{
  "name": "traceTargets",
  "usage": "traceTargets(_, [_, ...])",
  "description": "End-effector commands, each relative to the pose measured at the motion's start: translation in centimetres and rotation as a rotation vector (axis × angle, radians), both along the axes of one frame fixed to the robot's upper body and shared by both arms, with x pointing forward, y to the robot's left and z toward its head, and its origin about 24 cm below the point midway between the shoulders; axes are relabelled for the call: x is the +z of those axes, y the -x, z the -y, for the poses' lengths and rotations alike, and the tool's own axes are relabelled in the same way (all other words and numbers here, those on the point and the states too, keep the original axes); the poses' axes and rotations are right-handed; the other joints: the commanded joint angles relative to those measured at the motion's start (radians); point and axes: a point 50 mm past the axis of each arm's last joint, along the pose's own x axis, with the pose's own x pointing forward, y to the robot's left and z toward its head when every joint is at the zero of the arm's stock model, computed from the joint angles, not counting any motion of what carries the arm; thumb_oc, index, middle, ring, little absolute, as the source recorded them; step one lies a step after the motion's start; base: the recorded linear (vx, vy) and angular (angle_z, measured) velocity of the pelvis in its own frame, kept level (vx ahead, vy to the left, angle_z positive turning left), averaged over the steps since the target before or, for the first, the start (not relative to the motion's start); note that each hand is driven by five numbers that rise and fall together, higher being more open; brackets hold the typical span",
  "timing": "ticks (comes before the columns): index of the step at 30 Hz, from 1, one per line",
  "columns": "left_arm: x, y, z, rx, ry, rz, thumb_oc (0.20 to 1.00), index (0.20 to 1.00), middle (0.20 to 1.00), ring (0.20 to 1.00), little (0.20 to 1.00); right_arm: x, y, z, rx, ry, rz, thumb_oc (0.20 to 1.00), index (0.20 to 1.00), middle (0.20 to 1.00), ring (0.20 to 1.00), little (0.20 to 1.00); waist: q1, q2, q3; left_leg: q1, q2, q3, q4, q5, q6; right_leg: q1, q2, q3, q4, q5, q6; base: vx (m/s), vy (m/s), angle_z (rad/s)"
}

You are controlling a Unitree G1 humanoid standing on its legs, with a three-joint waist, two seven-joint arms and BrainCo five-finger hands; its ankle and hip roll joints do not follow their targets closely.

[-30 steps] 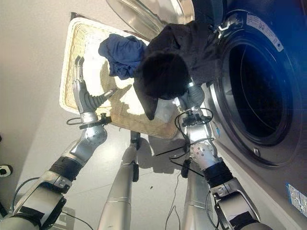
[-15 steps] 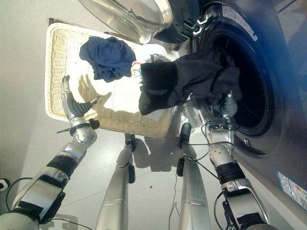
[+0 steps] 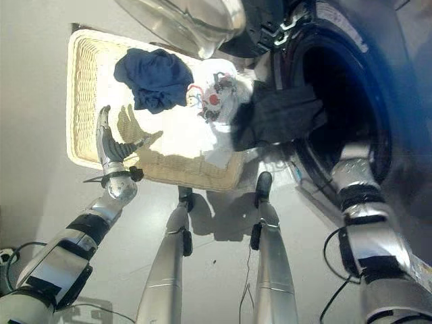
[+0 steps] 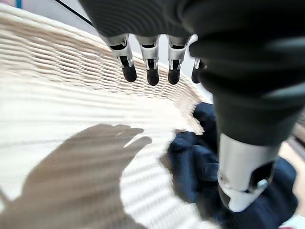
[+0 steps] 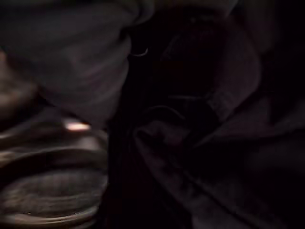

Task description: Put the clothes into the washing machine.

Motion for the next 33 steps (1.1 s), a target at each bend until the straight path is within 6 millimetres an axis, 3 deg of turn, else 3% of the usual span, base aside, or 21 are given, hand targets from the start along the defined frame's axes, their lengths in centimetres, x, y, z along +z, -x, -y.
traceTargets(1, [-0.2, 1.3, -4.0, 0.101, 0.009, -0.020, 1.000, 1.000, 1.000, 1.000, 1.000, 8.6, 8.4, 5.4, -0.458, 0.120, 0.214, 0.200, 0.200, 0.200, 0.200, 0.200, -0.022, -0.040, -0.019, -0.001, -0.095, 0.008, 0.041, -0.043, 0.058, 0.050, 0.073, -0.093, -0.035, 0.054, 0.081, 0.00, 0.000, 0.00])
traceTargets(4, [-0.3, 1.5, -4.8, 0.125, 0.010, -0.042, 1.000, 1.000, 1.000, 1.000, 1.000, 9.7, 9.7, 5.7, -0.536, 0.143, 0.213, 0.200, 0.200, 0.200, 0.200, 0.200, -0.031, -0.053, -0.019, -0.005, -0.096, 0.007, 0.037, -0.036, 0.062, 0.047, 0.076, -0.089, -0.041, 0.060, 0.079, 0.00, 0.000, 0.00])
traceTargets(6, [-0.8, 1.8, -5.7, 0.145, 0.015, -0.081, 1.000, 1.000, 1.000, 1.000, 1.000, 9.9, 10.7, 6.2, -0.600, 0.156, 0.184, 0.307, 0.307, 0.307, 0.307, 0.307, -0.037, -0.064, -0.019, 0.004, -0.096, 0.004, 0.038, -0.040, 0.065, 0.057, 0.081, -0.084, -0.041, 0.053, 0.077, 0.02, 0.012, -0.01])
traceTargets(7, [-1.2, 1.9, -6.2, 0.152, 0.015, -0.103, 1.000, 1.000, 1.000, 1.000, 1.000, 9.7, 10.9, 6.6, -0.619, 0.153, 0.155, 0.482, 0.482, 0.482, 0.482, 0.482, -0.037, -0.068, -0.019, 0.017, -0.097, 0.001, 0.042, -0.051, 0.065, 0.070, 0.084, -0.083, -0.036, 0.042, 0.078, 0.00, 0.000, 0.00])
traceTargets(8, [-1.2, 1.9, -6.3, 0.154, 0.014, -0.109, 1.000, 1.000, 1.000, 1.000, 1.000, 9.6, 11.0, 6.9, -0.628, 0.146, 0.142, 0.777, 0.777, 0.777, 0.777, 0.777, -0.037, -0.070, -0.019, 0.018, -0.098, -0.001, 0.041, -0.050, 0.066, 0.072, 0.085, -0.082, -0.036, 0.041, 0.077, 0.00, 0.000, 0.00])
traceTargets(9, [-1.0, 1.9, -6.5, 0.156, 0.012, -0.109, 1.000, 1.000, 1.000, 1.000, 1.000, 9.6, 11.1, 7.1, -0.633, 0.142, 0.136, 1.000, 1.000, 1.000, 1.000, 1.000, -0.038, -0.072, -0.019, 0.010, -0.100, -0.002, 0.040, -0.042, 0.067, 0.065, 0.084, -0.083, -0.039, 0.048, 0.075, 0.00, 0.000, 0.00])
traceTargets(11, [-1.1, 1.9, -6.8, 0.145, 0.006, -0.126, 1.000, 1.000, 1.000, 1.000, 1.000, 8.6, 10.9, 8.4, -0.623, 0.167, 0.046, 1.000, 1.000, 1.000, 1.000, 1.000, -0.032, -0.070, -0.019, 0.024, -0.108, -0.008, 0.041, -0.052, 0.068, 0.080, 0.085, -0.085, -0.036, 0.036, 0.074, 0.00, 0.000, 0.00])
traceTargets(18, [-1.3, 1.8, -6.3, 0.115, -0.003, -0.124, 1.000, 1.000, 1.000, 1.000, 1.000, 7.5, 10.3, 8.8, -0.682, 0.195, -0.119, 1.000, 1.000, 1.000, 1.000, 1.000, -0.018, -0.054, -0.019, 0.020, -0.121, -0.015, 0.040, -0.053, 0.076, 0.075, 0.080, -0.091, -0.035, 0.032, 0.070, 0.01, -0.007, 0.02])
traceTargets(21, [-1.2, 1.6, -5.7, 0.095, -0.008, -0.122, 1.000, 1.000, 1.000, 1.000, 1.000, 7.5, 9.1, 8.0, -0.810, 0.356, -0.400, 1.000, 1.000, 1.000, 1.000, 1.000, -0.012, -0.044, -0.019, 0.013, -0.128, -0.015, 0.041, -0.052, 0.082, 0.069, 0.076, -0.094, -0.037, 0.034, 0.070, 0.00, 0.000, 0.00])
traceTargets(22, [-1.0, 1.4, -5.4, 0.089, -0.010, -0.118, 1.000, 1.000, 1.000, 1.000, 1.000, 7.3, 7.9, 7.8, -0.770, 0.456, -0.563, 1.000, 1.000, 1.000, 1.000, 1.000, -0.009, -0.045, -0.019, 0.009, -0.130, -0.014, 0.045, -0.053, 0.082, 0.067, 0.076, -0.095, -0.041, 0.036, 0.071, 0.00, 0.000, 0.00])
traceTargets(25, [-0.5, 1.3, -5.4, 0.082, -0.014, -0.112, 1.000, 1.000, 1.000, 1.000, 1.000, 7.1, 6.6, 7.5, -0.723, 0.577, -0.737, 1.000, 1.000, 1.000, 1.000, 1.000, -0.005, -0.044, -0.019, 0.005, -0.131, -0.013, 0.045, -0.052, 0.086, 0.064, 0.074, -0.097, -0.044, 0.039, 0.069, 0.00, 0.000, 0.00])
traceTargets(26, [-0.1, 1.1, -5.3, 0.075, -0.017, -0.106, 1.000, 1.000, 1.000, 1.000, 1.000, 6.8, 5.6, 7.3, -0.663, 0.689, -0.887, 1.000, 1.000, 1.000, 1.000, 1.000, -0.003, -0.045, -0.019, 0.001, -0.130, -0.012, 0.041, -0.050, 0.087, 0.063, 0.074, -0.100, -0.048, 0.039, 0.069, 0.00, 0.000, 0.00])
traceTargets(33, [1.4, 0.4, -4.6, 0.044, -0.040, -0.086, 1.000, 1.000, 1.000, 1.000, 1.000, 6.8, 3.0, 4.7, -0.665, 1.003, -1.164, 1.000, 1.000, 1.000, 1.000, 1.000, 0.007, -0.042, -0.019, -0.012, -0.132, -0.010, 0.040, -0.046, 0.093, 0.048, 0.071, -0.109, -0.041, 0.038, 0.066, -0.01, -0.013, 0.01])
